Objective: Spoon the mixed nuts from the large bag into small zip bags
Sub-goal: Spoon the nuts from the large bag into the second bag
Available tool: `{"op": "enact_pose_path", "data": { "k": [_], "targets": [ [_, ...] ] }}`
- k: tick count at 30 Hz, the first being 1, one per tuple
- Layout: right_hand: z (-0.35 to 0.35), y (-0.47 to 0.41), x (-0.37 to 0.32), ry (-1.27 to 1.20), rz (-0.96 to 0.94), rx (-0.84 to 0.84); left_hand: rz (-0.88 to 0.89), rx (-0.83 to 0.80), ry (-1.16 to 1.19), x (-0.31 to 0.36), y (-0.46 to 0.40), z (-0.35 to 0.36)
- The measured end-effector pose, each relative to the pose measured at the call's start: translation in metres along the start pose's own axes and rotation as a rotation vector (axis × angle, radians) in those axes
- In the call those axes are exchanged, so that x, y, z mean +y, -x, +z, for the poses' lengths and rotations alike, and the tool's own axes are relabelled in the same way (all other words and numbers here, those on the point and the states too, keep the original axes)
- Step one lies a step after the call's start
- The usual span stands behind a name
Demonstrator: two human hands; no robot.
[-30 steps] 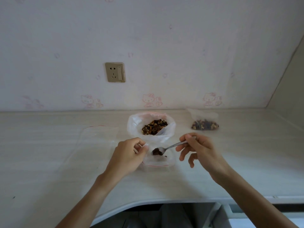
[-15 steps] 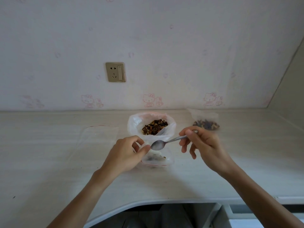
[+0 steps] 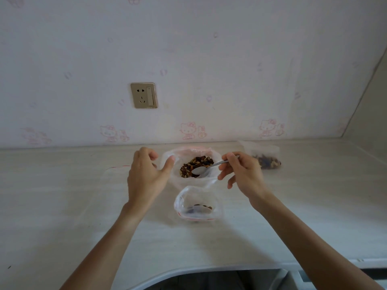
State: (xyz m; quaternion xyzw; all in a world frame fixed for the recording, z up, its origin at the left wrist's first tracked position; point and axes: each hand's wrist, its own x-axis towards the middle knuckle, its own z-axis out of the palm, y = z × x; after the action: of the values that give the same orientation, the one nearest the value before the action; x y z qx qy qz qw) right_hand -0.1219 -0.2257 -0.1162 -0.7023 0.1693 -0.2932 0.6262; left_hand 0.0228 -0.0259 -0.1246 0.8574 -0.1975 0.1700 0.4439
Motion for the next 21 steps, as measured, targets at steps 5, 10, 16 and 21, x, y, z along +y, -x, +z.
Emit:
{"op": "enact_pose_path", "data": {
  "k": [5,10,16,21],
  "targets": [
    [0.019,-0.013,-0.004,0.484,-0.224,-0.038,-0.170,-0.252,-0.091,-0.002,-0.022,0.029],
    [0.024,-0.022,-0.002,0.456,-0.124,-0.075,-0.195,-0.361,-0.053,-0.009,-0.020,0.045],
    [0.028,-0.024,0.019,0.030,0.178,0.088,-0.252,-0.402,0.246,-0.007,-0.016,0.041],
    [0.032,-0.024,0.027,-0.167,0.286,0.162,-0.186,-0.437,0.287,-0.003,-0.013,0.042]
  ]
}}
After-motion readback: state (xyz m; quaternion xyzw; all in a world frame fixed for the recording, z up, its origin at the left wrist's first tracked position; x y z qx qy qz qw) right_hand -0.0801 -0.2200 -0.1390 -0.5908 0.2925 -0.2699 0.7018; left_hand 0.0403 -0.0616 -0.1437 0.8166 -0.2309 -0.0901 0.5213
